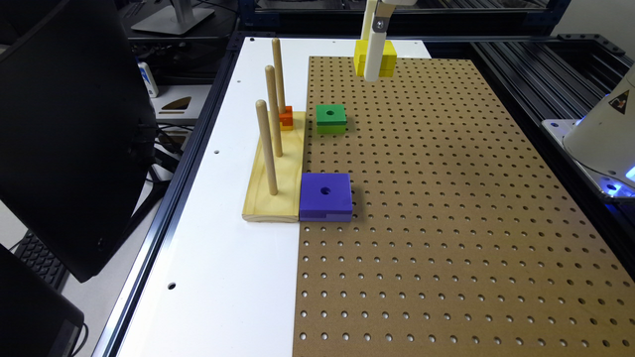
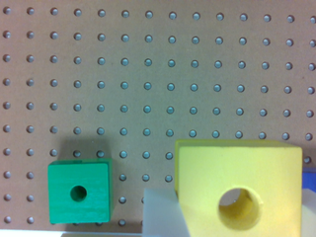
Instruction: Pick up yellow block.
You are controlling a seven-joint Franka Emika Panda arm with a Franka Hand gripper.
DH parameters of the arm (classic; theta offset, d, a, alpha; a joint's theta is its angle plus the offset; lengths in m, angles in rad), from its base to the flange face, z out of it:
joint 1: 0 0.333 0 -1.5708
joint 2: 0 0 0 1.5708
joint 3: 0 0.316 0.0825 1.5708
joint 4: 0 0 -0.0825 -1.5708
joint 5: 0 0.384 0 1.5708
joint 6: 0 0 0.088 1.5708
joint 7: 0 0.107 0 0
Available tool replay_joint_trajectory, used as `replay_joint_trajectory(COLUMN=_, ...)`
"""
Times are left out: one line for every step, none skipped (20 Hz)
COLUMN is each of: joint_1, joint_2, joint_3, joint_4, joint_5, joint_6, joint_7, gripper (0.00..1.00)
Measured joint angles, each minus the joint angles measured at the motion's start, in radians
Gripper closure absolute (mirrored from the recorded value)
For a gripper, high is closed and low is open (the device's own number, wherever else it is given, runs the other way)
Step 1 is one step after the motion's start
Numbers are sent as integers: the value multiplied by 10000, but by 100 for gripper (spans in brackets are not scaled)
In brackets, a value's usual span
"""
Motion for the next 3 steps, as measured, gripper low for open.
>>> replay_joint_trajectory(joint_1=0, joint_2=0, joint_3=0, joint_4=0, joint_5=0, joint_6=0, joint_7=0, gripper=100)
replay_joint_trajectory(joint_1=0, joint_2=0, joint_3=0, joint_4=0, joint_5=0, joint_6=0, joint_7=0, gripper=100)
replay_joint_trajectory(joint_1=0, joint_2=0, joint_3=0, joint_4=0, joint_5=0, joint_6=0, joint_7=0, gripper=100)
